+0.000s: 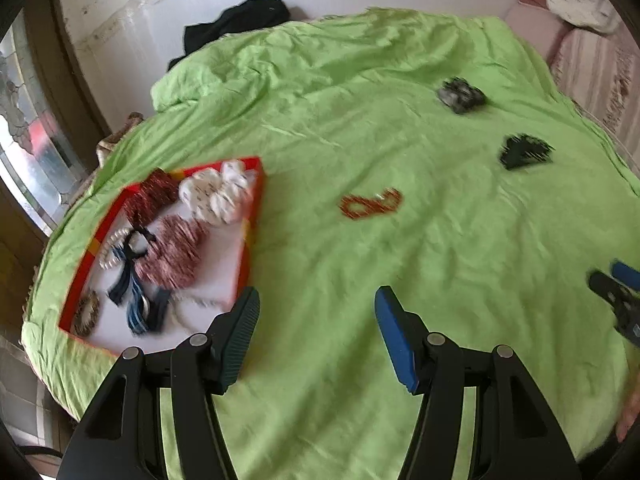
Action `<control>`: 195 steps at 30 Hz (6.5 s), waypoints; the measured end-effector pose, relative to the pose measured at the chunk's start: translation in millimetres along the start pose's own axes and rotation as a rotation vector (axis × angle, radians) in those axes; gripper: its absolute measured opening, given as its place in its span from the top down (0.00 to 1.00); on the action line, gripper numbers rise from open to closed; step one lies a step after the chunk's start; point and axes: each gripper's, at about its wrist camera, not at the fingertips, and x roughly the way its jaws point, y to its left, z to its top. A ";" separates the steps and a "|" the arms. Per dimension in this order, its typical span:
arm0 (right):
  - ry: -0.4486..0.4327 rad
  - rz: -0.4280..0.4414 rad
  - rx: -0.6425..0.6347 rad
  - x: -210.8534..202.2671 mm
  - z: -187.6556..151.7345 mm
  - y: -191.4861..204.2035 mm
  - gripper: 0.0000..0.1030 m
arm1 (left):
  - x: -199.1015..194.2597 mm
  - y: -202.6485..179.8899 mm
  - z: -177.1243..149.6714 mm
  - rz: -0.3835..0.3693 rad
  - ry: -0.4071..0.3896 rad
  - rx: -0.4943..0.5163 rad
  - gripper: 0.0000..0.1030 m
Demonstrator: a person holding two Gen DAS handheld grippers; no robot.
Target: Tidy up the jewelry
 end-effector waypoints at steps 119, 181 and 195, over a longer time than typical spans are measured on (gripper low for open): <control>-0.010 0.217 0.370 95.7 124.5 -78.7 0.98 | 105.0 -31.6 54.8 -0.475 0.143 -0.045 1.00; -0.036 0.373 0.443 62.7 133.8 -60.0 0.95 | 25.1 -36.5 31.9 -0.486 -0.021 -0.024 0.93; -0.045 0.438 0.358 -6.6 86.2 -12.0 0.95 | -52.7 12.9 -4.4 -0.355 -0.118 -0.083 0.93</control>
